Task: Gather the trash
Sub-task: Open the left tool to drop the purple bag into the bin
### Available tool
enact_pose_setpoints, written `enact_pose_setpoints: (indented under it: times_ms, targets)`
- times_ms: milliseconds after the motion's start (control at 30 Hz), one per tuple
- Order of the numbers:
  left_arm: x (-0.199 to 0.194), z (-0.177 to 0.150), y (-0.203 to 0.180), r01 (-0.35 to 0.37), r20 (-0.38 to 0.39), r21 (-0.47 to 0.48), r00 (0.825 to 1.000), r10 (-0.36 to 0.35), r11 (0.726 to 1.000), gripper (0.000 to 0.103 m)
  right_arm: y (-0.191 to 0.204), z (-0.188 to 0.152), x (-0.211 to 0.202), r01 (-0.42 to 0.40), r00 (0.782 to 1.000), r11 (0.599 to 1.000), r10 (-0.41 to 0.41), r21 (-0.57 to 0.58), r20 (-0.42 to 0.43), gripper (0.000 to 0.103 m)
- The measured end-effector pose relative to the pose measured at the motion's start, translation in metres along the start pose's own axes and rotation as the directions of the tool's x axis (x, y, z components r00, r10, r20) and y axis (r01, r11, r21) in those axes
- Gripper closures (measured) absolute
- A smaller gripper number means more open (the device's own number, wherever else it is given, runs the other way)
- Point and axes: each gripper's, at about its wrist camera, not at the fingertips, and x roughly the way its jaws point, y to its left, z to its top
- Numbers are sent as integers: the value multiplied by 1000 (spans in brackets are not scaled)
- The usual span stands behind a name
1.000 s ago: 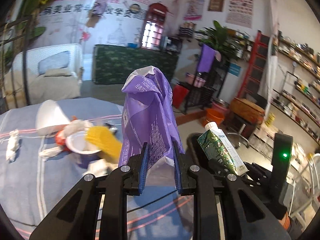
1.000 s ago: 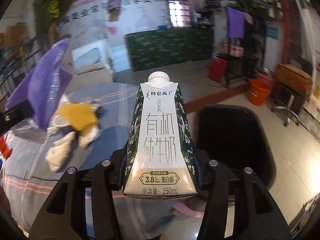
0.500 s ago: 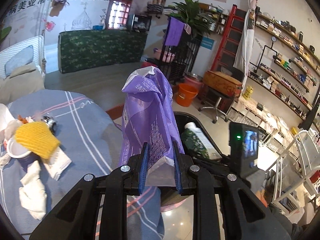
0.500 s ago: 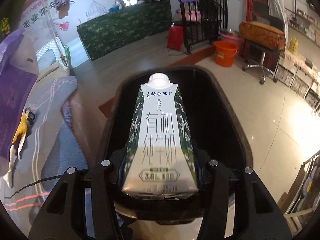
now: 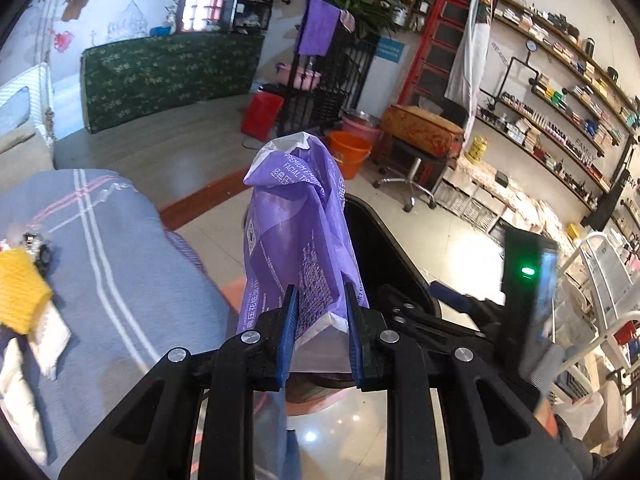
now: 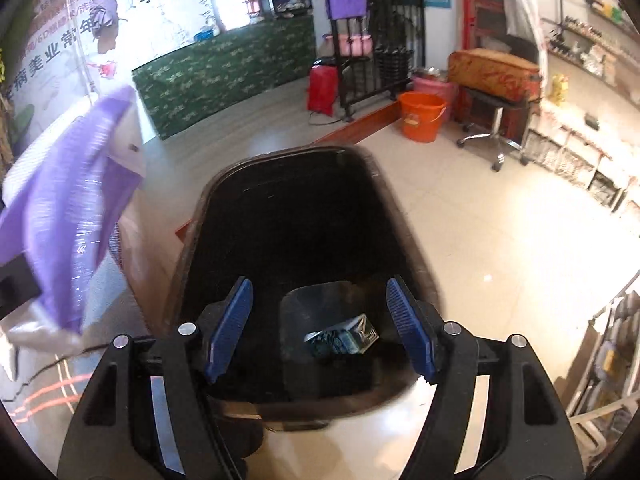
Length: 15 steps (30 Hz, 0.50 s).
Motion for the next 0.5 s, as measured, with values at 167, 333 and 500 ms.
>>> enact_pose_setpoints:
  times_ms: [167,333,500]
  targets:
    - [28,7,-14,29,-59,15,998,-28,999,81,-21,1,-17,45,999,998,-46,40,23,32]
    - [51,12,-28,37,-100,40,994,-33,999,81,-42,2,-31,83,995,994,-86,73,41,32]
    - [67,11,-36,49,-155,69,987,-38,996,80,-59,1,-36,108,993,988,-113,106,42,31]
